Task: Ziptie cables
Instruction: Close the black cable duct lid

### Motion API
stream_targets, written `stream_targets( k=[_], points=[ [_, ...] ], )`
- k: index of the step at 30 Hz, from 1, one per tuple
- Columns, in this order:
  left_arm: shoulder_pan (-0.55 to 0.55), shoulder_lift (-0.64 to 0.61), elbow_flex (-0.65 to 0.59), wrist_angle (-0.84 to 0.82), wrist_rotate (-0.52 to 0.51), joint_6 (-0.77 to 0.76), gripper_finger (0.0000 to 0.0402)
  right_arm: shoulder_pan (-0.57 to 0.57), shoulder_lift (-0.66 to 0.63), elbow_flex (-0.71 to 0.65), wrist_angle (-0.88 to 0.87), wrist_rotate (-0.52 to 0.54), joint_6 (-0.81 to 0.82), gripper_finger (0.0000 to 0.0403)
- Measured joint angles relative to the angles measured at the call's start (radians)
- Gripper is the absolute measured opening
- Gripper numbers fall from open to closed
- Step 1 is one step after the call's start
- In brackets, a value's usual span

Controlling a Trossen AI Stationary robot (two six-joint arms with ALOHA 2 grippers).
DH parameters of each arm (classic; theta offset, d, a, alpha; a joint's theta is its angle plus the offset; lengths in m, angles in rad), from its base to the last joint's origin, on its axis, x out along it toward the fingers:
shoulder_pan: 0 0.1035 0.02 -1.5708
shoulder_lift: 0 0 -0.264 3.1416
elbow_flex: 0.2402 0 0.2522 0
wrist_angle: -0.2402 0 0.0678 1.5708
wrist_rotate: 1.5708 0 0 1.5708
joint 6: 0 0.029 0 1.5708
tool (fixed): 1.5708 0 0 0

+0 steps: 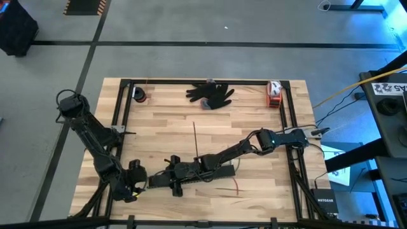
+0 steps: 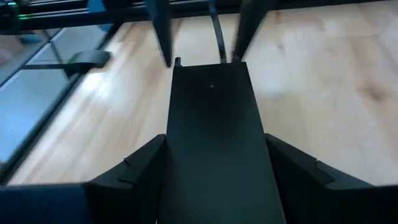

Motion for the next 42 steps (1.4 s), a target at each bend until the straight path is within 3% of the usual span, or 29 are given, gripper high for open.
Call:
stream_targets(
  k=[19, 32, 42],
  points=[
    [0.023, 0.088, -0.030, 0.045, -0.018, 0.021, 0.0230, -0.002, -0.002, -0.002, 0.000, 0.022, -0.001, 0.0227],
    [0.068, 0.163, -0.029, 0.154, -0.014, 0.138, 0.0086, -0.002, -0.002, -0.003, -0.002, 0.011, -0.005, 0.0227],
    [0.090, 0.176, -0.029, 0.182, -0.001, 0.170, 0.0045, -0.001, -0.002, -0.005, 0.011, 0.012, -0.017, 0.0227]
  ],
)
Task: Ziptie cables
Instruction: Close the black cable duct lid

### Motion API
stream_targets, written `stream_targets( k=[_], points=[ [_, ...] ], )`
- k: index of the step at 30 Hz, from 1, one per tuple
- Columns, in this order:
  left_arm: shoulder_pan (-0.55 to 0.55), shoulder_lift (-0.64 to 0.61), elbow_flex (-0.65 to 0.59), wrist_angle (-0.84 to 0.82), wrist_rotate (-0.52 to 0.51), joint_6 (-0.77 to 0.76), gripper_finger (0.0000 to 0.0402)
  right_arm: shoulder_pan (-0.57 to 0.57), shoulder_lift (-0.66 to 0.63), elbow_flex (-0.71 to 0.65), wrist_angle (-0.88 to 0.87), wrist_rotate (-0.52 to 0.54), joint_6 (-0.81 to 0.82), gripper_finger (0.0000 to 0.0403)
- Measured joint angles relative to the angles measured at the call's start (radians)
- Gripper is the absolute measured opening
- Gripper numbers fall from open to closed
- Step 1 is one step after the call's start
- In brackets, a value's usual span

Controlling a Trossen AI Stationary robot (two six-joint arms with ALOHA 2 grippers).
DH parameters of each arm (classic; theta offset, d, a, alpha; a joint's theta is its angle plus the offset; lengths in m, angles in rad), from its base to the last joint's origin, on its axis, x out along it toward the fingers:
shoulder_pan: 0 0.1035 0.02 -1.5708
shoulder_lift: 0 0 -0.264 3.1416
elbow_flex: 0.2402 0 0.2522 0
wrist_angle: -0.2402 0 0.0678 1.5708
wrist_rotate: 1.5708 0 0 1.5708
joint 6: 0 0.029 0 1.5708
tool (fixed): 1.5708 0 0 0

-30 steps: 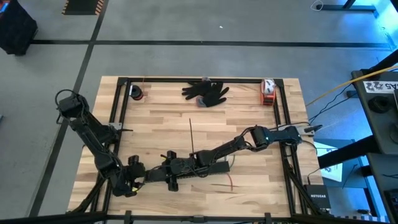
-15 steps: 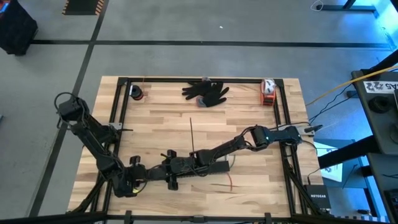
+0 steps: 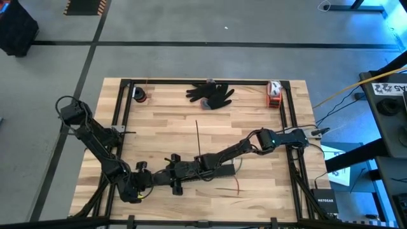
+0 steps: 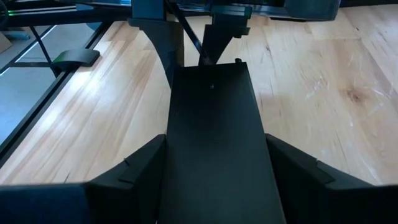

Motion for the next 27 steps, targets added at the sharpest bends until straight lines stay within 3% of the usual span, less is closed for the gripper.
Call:
stream_targets(
  k=[12, 27],
  points=[
    [0.011, 0.002, -0.002, 0.016, -0.002, 0.011, 0.0045, 0.000, 0.003, -0.001, 0.025, 0.001, -0.007, 0.0227],
    [-0.003, 0.003, -0.002, 0.019, -0.013, -0.022, 0.0045, -0.004, -0.004, 0.002, -0.001, -0.083, -0.014, 0.0227]
  ],
)
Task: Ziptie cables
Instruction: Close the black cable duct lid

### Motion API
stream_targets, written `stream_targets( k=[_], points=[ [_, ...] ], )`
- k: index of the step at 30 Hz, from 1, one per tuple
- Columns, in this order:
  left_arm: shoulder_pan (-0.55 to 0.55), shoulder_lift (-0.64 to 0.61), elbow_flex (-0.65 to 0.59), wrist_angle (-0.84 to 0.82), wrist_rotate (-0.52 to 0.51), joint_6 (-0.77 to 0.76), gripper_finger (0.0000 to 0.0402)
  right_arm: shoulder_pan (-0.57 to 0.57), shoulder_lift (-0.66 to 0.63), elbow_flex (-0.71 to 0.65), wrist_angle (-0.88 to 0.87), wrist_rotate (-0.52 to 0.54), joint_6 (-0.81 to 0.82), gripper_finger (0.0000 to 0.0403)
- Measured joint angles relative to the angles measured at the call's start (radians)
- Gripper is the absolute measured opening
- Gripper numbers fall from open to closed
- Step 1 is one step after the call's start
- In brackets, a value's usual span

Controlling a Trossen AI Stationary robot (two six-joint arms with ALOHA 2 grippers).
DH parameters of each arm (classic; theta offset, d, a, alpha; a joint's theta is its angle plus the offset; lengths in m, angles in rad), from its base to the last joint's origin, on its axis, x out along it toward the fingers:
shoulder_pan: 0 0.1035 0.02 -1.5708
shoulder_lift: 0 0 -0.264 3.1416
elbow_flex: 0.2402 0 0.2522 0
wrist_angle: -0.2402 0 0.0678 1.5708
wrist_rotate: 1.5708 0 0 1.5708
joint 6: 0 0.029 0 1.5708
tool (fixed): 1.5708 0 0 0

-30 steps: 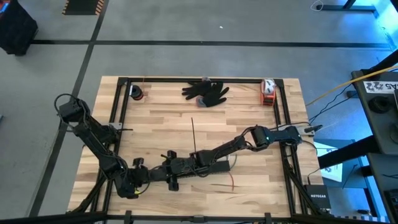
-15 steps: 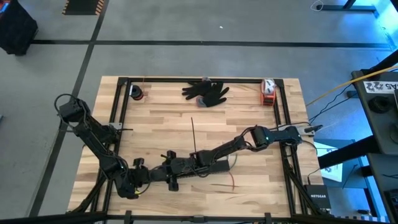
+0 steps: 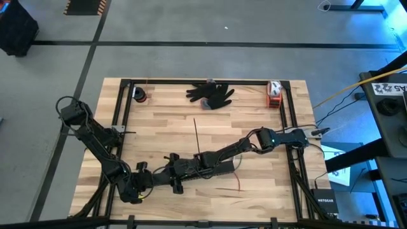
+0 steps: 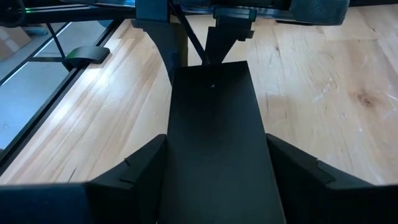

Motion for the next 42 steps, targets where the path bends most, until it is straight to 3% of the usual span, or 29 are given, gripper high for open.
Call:
stream_targets(
  k=[10, 21, 35, 42],
  points=[
    [-0.005, 0.000, 0.005, 0.001, 0.023, -0.034, 0.0046, 0.002, -0.001, 0.002, -0.003, -0.004, 0.009, 0.0227],
    [-0.006, -0.007, 0.007, 0.026, 0.041, -0.107, 0.0100, 0.005, -0.002, 0.002, -0.006, 0.011, 0.012, 0.0227],
    [0.029, -0.035, 0.010, -0.064, 0.053, -0.180, 0.0056, 0.004, -0.003, 0.002, -0.011, 0.018, 0.010, 0.0227],
    [0.055, -0.032, 0.003, 0.051, 0.049, -0.061, 0.0051, 0.006, -0.003, 0.002, -0.016, 0.023, 0.004, 0.0227]
  ],
)
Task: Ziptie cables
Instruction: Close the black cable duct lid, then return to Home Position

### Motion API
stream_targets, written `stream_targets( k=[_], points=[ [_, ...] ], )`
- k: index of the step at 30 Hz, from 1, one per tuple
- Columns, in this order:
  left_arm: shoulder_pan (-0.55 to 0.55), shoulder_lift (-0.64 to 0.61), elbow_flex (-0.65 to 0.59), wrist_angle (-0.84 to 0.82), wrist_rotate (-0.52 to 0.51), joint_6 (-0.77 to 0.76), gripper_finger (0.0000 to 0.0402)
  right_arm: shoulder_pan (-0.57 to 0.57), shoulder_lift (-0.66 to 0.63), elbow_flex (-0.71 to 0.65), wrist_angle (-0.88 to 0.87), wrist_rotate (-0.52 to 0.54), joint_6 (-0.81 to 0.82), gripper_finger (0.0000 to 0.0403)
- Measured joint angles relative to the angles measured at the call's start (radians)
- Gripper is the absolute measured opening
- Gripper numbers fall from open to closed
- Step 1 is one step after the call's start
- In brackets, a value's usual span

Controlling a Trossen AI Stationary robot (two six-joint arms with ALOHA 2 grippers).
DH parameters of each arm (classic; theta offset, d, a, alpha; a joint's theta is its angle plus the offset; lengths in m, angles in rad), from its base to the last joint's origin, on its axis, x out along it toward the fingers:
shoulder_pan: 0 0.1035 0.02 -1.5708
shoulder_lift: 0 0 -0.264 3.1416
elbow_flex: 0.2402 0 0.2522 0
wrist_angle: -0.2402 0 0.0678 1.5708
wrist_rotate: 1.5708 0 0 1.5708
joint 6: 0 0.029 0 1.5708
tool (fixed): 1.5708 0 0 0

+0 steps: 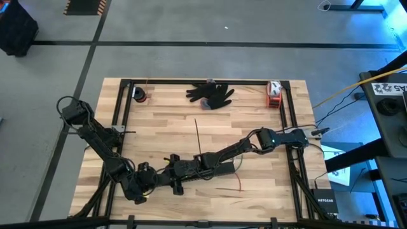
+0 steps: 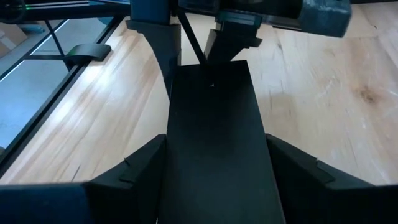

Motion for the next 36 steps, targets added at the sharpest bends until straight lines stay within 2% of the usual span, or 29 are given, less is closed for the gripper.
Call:
stream_targets(
  k=[5, 9, 12, 17, 20, 22, 26, 30, 34, 36],
  points=[
    [0.004, 0.000, -0.002, 0.001, 0.003, 0.019, 0.0074, 0.000, 0.000, 0.000, -0.001, -0.001, 0.000, 0.0227],
    [-0.001, -0.003, -0.002, -0.004, 0.046, 0.014, 0.0088, 0.000, 0.000, 0.000, -0.002, 0.001, 0.000, 0.0227],
    [-0.010, -0.003, -0.002, -0.004, 0.054, -0.036, 0.0096, 0.000, 0.000, 0.000, -0.001, 0.001, 0.003, 0.0231],
    [-0.011, -0.003, 0.000, -0.001, 0.073, -0.053, 0.0131, -0.001, 0.000, 0.002, -0.018, 0.000, 0.015, 0.0268],
    [-0.005, -0.016, 0.006, -0.010, 0.164, -0.026, 0.0160, -0.001, -0.003, 0.024, -0.050, 0.000, 0.013, 0.0290],
    [-0.011, -0.043, 0.011, -0.027, 0.231, -0.008, 0.0174, -0.001, -0.004, 0.062, -0.098, 0.001, -0.007, 0.0297],
    [-0.051, -0.151, 0.052, -0.197, 0.254, -0.007, 0.0182, -0.007, -0.025, 0.188, -0.271, 0.005, -0.068, 0.0297],
    [-0.075, -0.260, 0.057, -0.393, 0.242, -0.011, 0.0173, -0.017, -0.028, 0.343, -0.485, 0.010, -0.148, 0.0292],
    [-0.083, -0.388, 0.077, -0.491, 0.201, 0.009, 0.0161, -0.042, -0.026, 0.518, -0.703, 0.071, -0.183, 0.0286],
    [-0.076, -0.450, 0.085, -0.517, 0.157, 0.045, 0.0155, -0.062, -0.068, 0.516, -0.698, 0.070, -0.167, 0.0283]
  ],
)
